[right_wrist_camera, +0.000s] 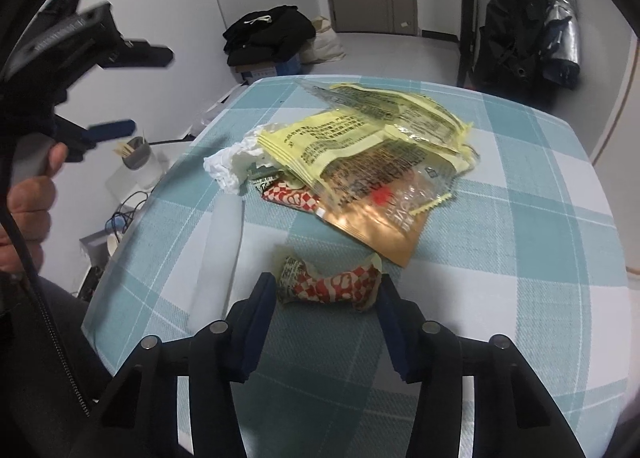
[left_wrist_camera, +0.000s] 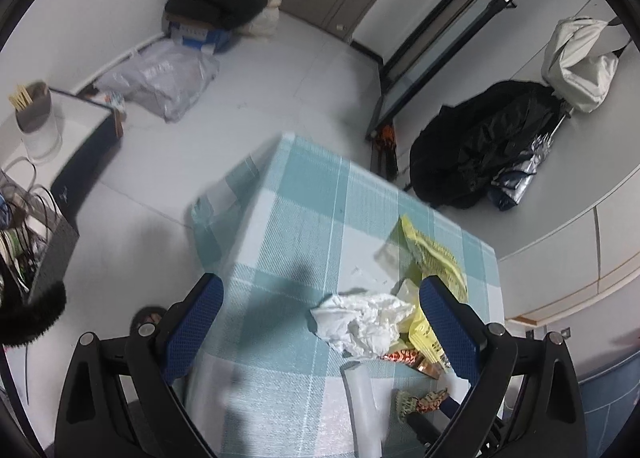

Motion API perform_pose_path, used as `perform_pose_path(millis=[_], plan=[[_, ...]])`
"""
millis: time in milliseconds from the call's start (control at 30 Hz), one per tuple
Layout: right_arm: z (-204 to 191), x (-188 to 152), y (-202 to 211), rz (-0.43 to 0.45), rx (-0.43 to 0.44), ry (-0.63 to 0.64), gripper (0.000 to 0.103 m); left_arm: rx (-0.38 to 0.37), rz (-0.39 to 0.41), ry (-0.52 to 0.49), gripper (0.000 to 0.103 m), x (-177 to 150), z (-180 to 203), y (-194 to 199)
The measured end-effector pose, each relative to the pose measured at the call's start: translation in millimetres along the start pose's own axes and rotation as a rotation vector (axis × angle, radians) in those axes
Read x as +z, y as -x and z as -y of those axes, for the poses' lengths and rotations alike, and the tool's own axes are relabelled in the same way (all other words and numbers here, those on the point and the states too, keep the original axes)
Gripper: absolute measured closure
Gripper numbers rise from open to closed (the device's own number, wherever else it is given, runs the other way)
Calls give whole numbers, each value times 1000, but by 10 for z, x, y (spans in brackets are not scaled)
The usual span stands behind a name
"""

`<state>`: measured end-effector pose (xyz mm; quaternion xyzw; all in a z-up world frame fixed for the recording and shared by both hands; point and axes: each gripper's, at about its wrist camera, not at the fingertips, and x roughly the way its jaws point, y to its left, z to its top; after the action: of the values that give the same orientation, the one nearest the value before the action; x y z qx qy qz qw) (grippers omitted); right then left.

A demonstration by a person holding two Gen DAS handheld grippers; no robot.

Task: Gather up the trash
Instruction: 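Grasp the crumpled white tissue with the left gripper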

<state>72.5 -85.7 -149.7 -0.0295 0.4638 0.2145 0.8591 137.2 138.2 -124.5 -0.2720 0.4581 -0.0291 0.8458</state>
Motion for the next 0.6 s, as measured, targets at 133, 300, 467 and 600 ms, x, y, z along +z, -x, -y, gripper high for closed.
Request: perform_pose_path(millis=[133,300,467,600], plan=[[90,-12,32,-7,6,-11,63,-6,-78,14,6,-44,25,-216],[182,-31,93,-8,23,-14,63,31,-132,-32,6,-116,129,-403],[292,-54,152,1,42,-29,63,77,-111,-110,7,-207,193,-421],[394,-51,166,5,62,-54,63,114,-100,-203,22,-286,259,-412]])
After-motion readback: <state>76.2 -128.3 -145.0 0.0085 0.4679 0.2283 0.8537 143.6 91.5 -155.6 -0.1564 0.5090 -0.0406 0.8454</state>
